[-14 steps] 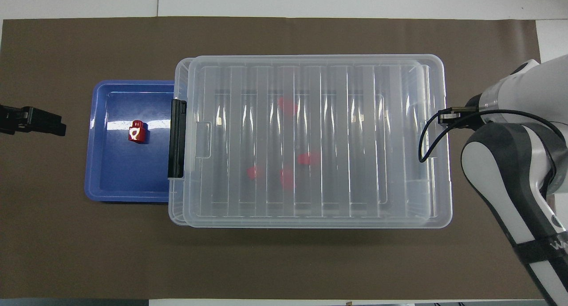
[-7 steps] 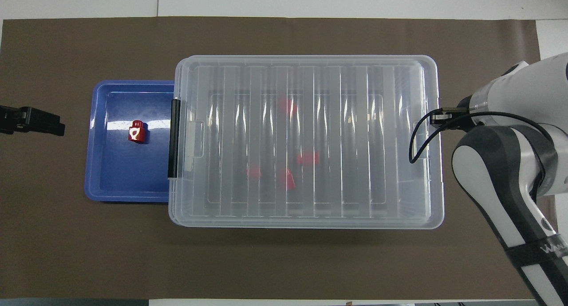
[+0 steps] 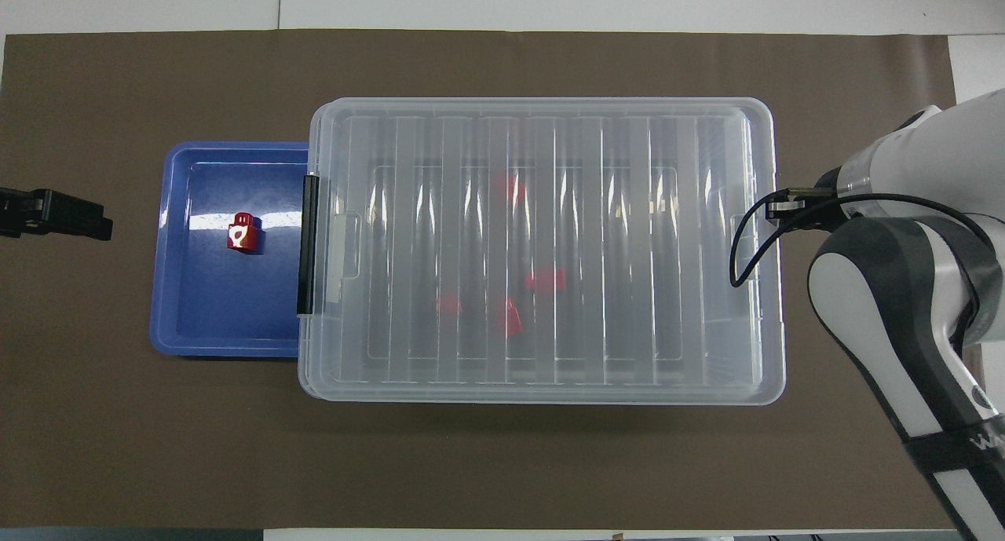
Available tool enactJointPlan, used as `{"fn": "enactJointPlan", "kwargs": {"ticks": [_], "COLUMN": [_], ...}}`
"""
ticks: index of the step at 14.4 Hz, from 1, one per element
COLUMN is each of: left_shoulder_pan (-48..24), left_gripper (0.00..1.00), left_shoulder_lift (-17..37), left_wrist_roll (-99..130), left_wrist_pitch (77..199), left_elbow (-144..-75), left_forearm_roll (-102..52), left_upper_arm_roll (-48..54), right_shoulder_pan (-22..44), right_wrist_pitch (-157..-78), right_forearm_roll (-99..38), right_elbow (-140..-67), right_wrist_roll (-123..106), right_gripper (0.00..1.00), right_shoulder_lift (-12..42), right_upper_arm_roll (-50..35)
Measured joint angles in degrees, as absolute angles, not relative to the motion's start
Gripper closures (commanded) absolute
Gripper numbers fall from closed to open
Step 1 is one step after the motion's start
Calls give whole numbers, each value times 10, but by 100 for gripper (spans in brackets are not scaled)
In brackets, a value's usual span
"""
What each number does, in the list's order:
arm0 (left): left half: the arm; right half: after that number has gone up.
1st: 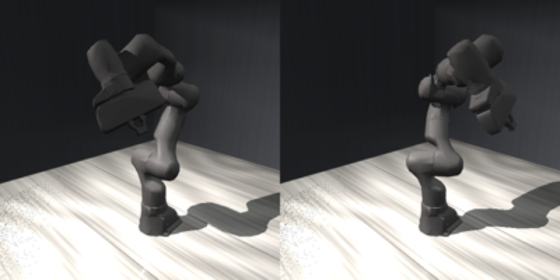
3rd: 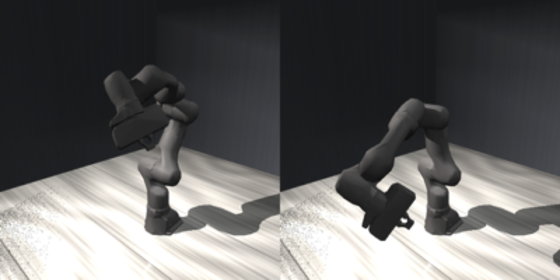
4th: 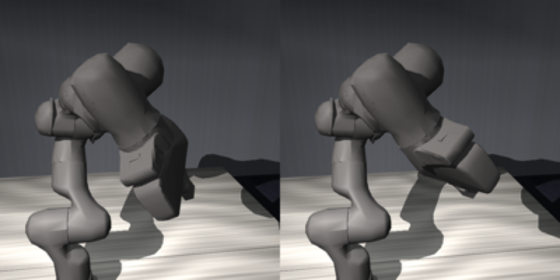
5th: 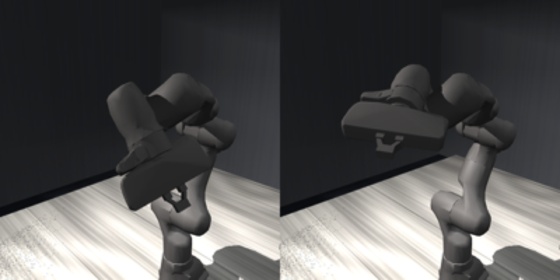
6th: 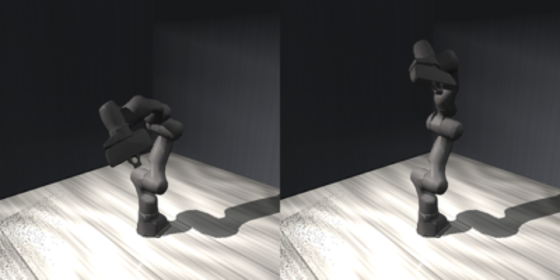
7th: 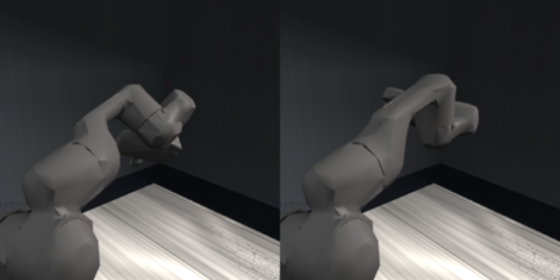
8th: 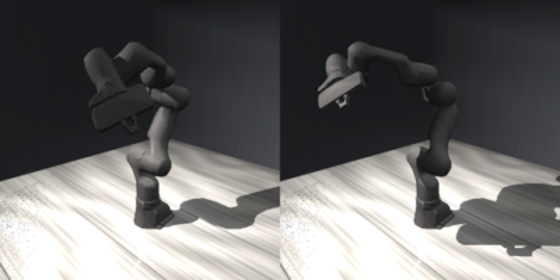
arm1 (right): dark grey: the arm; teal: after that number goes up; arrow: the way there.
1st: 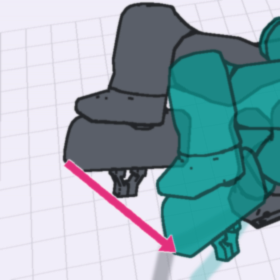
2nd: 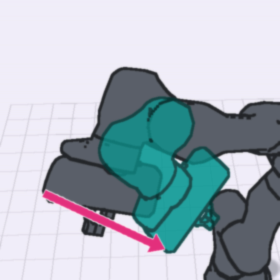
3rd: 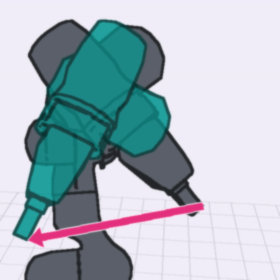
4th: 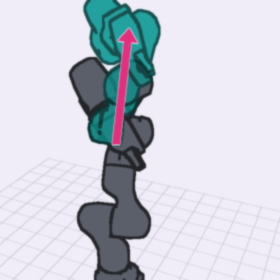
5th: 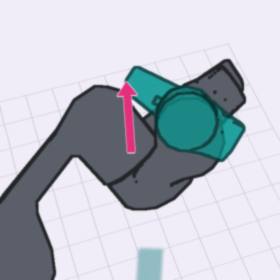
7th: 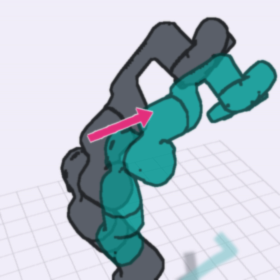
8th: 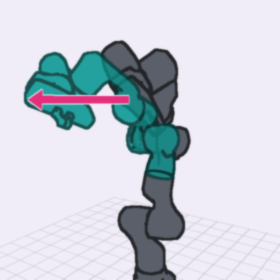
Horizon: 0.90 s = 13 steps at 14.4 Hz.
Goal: Place red block in blue tray from box
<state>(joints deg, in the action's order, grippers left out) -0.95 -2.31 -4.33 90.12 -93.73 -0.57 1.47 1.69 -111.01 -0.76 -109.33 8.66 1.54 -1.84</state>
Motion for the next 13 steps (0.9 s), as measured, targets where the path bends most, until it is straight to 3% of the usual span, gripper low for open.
{"fn": "enactJointPlan", "kwargs": {"ticks": [8, 13], "left_shoulder_pan": [-10, -10], "left_gripper": [0, 0], "left_shoulder_lift": [-24, -24], "left_wrist_roll": [-43, -43], "left_wrist_pitch": [900, 899], "left_elbow": [-937, -937], "left_forearm_roll": [-7, -7], "left_upper_arm_roll": [15, 19], "right_shoulder_pan": [-6, -6], "right_wrist_pitch": [-902, -869], "right_forearm_roll": [-8, -8], "right_elbow": [-902, -890], "right_wrist_roll": [87, 87], "right_gripper": [0, 0], "right_shoulder_lift": [-3, -1], "right_upper_arm_roll": [-13, -13]}}
